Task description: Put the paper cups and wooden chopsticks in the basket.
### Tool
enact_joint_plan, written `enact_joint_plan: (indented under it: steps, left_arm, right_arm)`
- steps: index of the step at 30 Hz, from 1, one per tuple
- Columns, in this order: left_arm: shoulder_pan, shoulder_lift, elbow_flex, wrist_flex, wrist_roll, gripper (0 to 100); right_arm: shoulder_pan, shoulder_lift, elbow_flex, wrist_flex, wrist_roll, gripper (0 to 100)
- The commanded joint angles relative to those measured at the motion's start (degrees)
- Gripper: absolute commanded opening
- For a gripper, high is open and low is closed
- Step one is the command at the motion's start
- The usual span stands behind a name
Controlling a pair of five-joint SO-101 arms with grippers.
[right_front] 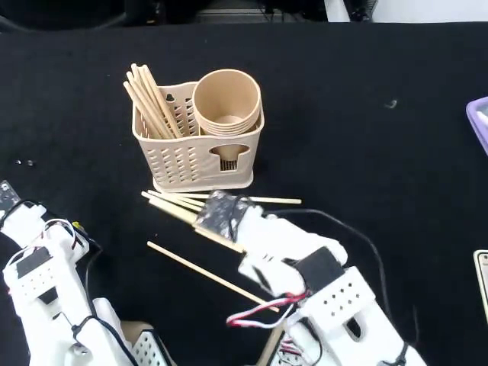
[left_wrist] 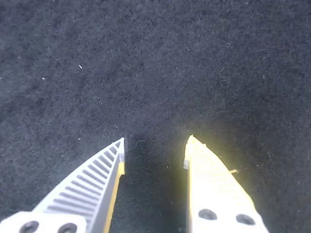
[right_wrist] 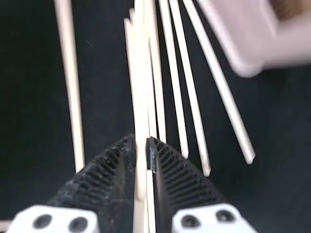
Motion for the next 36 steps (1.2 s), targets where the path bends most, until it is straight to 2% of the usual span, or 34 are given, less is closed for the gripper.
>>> enact_joint_plan:
  steps: [1,7,14,18,24,28,30,34,36]
  left_arm:
    - [0.66,-0.79,-1.45,-0.79,-0.09,21]
    - [0.66,-0.79,-1.36,-0.79,-0.09,21]
    - [0.66,-0.79,-1.36,-0.79,-0.09,21]
    - [0.66,-0.79,-1.36,-0.79,-0.09,21]
    - [0.57,-0.79,-1.36,-0.79,-0.09,21]
    - [0.57,-0.79,-1.45,-0.79,-0.09,21]
    - [0.57,-0.79,-1.45,-0.79,-0.09,21]
    - [0.57,-0.79,-1.45,-0.79,-0.09,21]
    - [0.57,-0.79,-1.45,-0.79,-0.09,21]
  right_arm:
    - [-7.74,-0.92,-9.36,4.4,-1.05,1.1]
    - [-8.7,-0.57,-5.41,4.48,-1.41,1.1]
    - [-6.95,4.53,6.55,-2.46,6.42,1.1]
    - [-1.85,12.0,6.55,-9.76,6.51,1.1]
    - [-1.41,26.15,5.85,-15.74,5.98,1.6]
    - [-1.49,30.46,3.47,-15.74,3.34,11.5]
    - [-2.46,30.64,2.51,-15.74,2.81,17.1]
    - [-8.79,30.99,0.04,-16.09,2.11,14.2]
    - [-11.34,31.16,-1.8,-16.44,-0.88,13.9]
